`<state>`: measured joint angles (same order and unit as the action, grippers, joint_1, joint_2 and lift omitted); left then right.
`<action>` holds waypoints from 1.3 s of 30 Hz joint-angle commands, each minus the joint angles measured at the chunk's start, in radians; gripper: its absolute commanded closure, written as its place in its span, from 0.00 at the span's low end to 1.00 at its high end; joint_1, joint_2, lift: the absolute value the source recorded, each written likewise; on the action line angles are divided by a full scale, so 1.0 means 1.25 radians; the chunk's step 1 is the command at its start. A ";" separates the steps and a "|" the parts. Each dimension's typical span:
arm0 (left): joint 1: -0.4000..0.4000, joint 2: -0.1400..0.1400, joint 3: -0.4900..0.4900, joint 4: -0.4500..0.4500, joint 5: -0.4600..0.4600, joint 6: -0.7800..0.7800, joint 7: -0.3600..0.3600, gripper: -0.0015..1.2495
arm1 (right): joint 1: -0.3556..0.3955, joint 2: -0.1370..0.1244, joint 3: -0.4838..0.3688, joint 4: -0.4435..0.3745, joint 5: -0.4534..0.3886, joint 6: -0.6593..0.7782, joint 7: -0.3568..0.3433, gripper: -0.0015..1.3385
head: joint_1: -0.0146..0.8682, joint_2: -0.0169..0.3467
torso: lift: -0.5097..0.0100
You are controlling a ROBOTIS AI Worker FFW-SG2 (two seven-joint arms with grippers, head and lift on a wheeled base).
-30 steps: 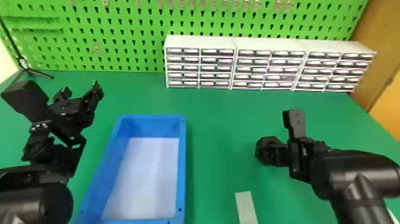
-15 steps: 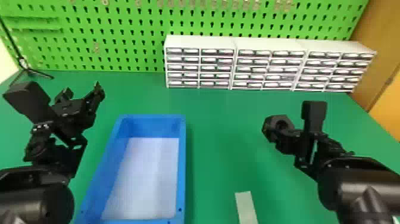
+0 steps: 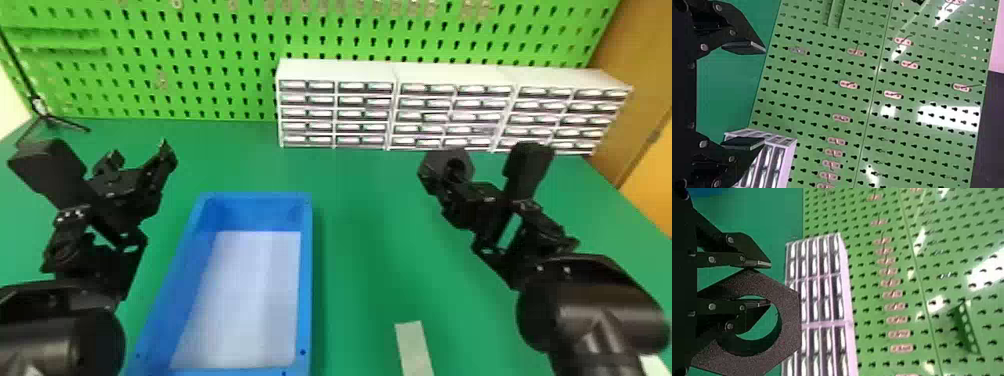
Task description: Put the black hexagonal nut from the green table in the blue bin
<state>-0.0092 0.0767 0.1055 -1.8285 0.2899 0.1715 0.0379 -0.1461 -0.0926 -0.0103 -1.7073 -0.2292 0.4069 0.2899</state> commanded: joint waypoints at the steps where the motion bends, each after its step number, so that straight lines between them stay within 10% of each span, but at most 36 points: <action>1: 0.000 0.000 0.000 0.000 0.000 0.000 0.000 0.35 | -0.014 -0.035 0.070 0.000 -0.054 -0.014 0.000 0.75 | 0.80 0.07 | 0.79; 17: -0.001 0.000 0.003 0.002 -0.002 0.000 0.000 0.35 | -0.078 -0.120 0.283 -0.002 -0.196 -0.016 -0.006 0.75 | 0.80 0.07 | 0.79; 39: -0.014 0.000 -0.005 0.015 -0.004 -0.001 -0.001 0.35 | -0.135 -0.130 0.448 -0.006 -0.308 -0.029 -0.018 0.75 | 0.80 0.07 | 0.79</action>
<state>-0.0225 0.0769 0.1047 -1.8139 0.2854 0.1706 0.0377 -0.3061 -0.2684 0.5394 -1.7231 -0.6106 0.3731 0.2664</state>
